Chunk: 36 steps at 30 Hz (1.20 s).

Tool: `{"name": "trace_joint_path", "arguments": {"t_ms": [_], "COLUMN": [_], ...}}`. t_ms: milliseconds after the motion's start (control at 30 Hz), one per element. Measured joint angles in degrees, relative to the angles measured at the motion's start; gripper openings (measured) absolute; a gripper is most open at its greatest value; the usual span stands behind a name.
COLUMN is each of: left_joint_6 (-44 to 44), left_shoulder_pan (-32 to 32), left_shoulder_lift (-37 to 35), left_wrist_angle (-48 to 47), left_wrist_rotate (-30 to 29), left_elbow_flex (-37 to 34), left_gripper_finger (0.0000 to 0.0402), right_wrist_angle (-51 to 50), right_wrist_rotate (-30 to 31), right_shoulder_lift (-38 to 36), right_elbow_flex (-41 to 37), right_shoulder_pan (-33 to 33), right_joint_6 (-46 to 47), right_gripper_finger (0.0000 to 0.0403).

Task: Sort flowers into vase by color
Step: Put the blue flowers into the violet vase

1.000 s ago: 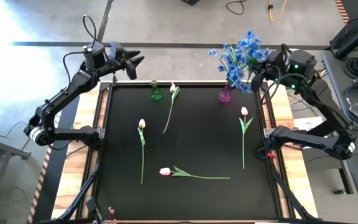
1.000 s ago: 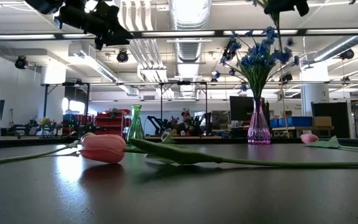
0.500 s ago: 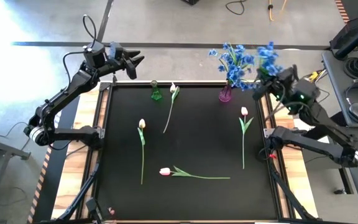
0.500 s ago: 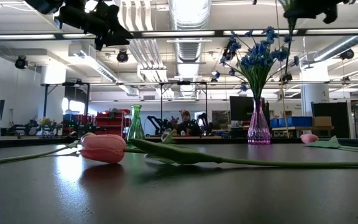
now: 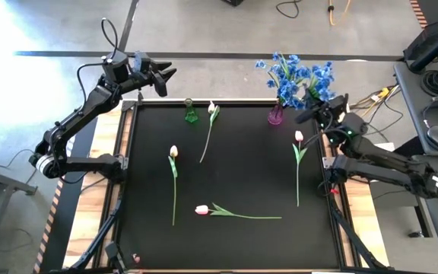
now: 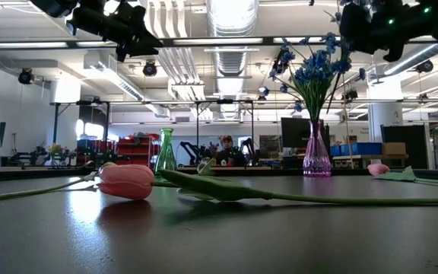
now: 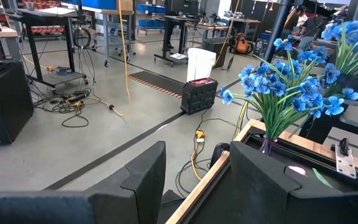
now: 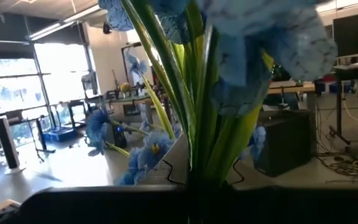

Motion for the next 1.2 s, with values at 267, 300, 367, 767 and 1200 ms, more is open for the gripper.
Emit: {"name": "trace_joint_path", "arguments": {"t_ms": [267, 300, 367, 767, 1200], "left_joint_6": [0.01, 0.02, 0.01, 0.02, 1.32], "left_shoulder_pan": [0.0, 0.0, 0.0, 0.0, 0.0], "left_shoulder_lift": [0.0, 0.0, 0.0, 0.0, 0.0], "left_wrist_angle": [0.0, 0.0, -0.01, -0.03, -0.3], "left_wrist_rotate": [0.0, 0.0, 0.0, 0.0, 0.0], "left_elbow_flex": [0.0, 0.0, 0.0, 0.0, 0.0], "left_gripper_finger": [0.0164, 0.0164, 0.0164, 0.0164, 0.0164], "right_wrist_angle": [13.48, 14.52, 16.2, 23.32, 29.28], "right_wrist_rotate": [0.18, 0.19, 0.64, 0.66, 0.61], "right_shoulder_lift": [4.87, 5.58, 7.01, 10.69, 16.73], "right_elbow_flex": [-3.76, -4.12, -4.46, -4.79, -4.88], "right_shoulder_pan": [-0.02, -0.02, -0.02, -0.02, -0.02], "right_joint_6": [-2.22, -2.48, -2.92, -10.93, -10.77], "right_gripper_finger": [0.0012, 0.0012, 0.0012, 0.0012, 0.0012]}}
